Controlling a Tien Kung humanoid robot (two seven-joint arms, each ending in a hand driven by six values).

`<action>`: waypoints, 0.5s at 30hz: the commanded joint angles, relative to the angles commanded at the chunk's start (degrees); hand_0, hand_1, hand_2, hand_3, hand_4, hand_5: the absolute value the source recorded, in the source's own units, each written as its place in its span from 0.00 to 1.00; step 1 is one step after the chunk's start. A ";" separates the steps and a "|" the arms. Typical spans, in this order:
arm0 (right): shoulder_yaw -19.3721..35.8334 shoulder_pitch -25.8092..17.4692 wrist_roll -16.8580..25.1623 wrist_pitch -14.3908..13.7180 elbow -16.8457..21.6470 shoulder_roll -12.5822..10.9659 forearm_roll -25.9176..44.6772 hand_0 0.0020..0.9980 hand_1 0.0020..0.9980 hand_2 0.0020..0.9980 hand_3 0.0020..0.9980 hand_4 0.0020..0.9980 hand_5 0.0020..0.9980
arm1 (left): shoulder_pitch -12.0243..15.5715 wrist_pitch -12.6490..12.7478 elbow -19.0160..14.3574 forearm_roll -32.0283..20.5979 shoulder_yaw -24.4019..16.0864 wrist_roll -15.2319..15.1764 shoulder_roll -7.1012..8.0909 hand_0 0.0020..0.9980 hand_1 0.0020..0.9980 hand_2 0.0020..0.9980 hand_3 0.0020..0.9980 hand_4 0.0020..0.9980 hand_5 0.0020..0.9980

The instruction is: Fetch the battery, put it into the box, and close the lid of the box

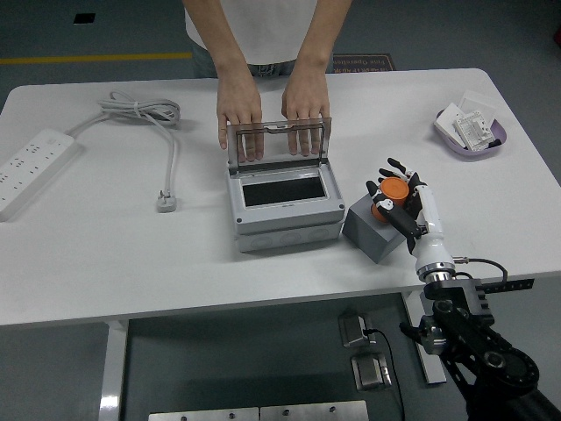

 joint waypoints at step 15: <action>0.11 -0.08 -0.16 -0.59 -0.01 -0.10 -0.06 0.80 0.76 0.76 0.83 0.72 0.16 | -0.02 -0.04 0.00 -0.06 0.07 -0.03 0.02 0.68 0.68 0.66 0.76 0.72 0.43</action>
